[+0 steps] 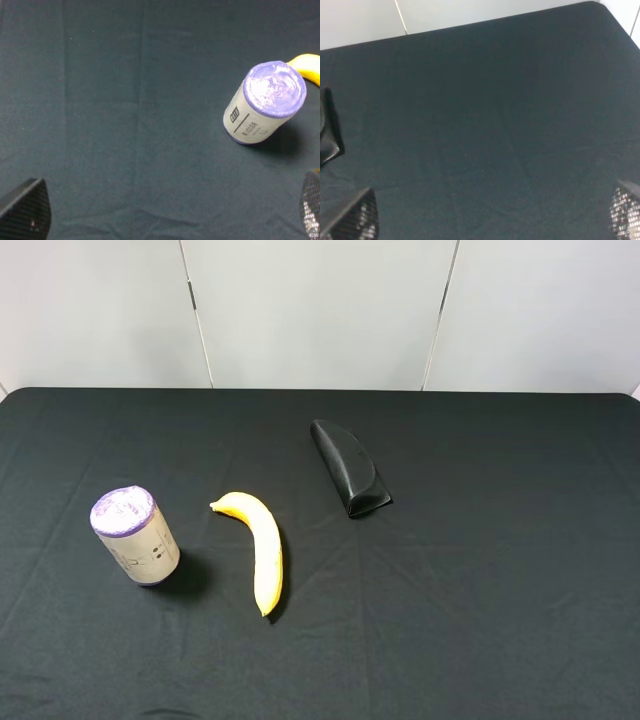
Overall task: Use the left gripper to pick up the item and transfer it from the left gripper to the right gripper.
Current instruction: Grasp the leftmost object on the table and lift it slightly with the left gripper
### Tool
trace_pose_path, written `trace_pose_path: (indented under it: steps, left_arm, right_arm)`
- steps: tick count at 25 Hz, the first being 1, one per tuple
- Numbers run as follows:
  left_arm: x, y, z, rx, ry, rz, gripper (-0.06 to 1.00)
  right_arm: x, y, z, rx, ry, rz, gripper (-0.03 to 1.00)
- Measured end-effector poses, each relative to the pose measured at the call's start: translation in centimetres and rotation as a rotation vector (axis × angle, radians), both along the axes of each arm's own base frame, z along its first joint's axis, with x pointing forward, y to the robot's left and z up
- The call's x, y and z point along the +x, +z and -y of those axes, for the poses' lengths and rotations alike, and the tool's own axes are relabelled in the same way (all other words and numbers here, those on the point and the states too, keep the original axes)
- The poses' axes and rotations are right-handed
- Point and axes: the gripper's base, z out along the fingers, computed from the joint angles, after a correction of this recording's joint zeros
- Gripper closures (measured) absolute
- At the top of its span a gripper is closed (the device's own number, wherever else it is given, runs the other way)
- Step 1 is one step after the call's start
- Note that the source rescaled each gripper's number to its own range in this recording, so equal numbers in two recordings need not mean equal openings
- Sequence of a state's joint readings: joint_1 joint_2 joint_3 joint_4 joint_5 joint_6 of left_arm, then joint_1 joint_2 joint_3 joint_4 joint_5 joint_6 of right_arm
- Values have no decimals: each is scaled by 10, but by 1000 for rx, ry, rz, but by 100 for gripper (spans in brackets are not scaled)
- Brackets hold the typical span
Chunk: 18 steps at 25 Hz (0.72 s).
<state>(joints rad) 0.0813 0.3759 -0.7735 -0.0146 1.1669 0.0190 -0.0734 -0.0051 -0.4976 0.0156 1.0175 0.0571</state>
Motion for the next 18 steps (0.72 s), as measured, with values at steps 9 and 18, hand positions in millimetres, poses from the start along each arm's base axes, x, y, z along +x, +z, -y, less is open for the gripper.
trace_pose_path:
  steps: [9, 18]
  left_arm:
    - [28, -2, -2, -29, 24, -125, -6]
    - [57, -11, -2, -68, 27, -264, -6]
  right_arm:
    - [0, 0, 0, 0, 0, 0, -3]
    - [0, 0, 0, 0, 0, 0, -3]
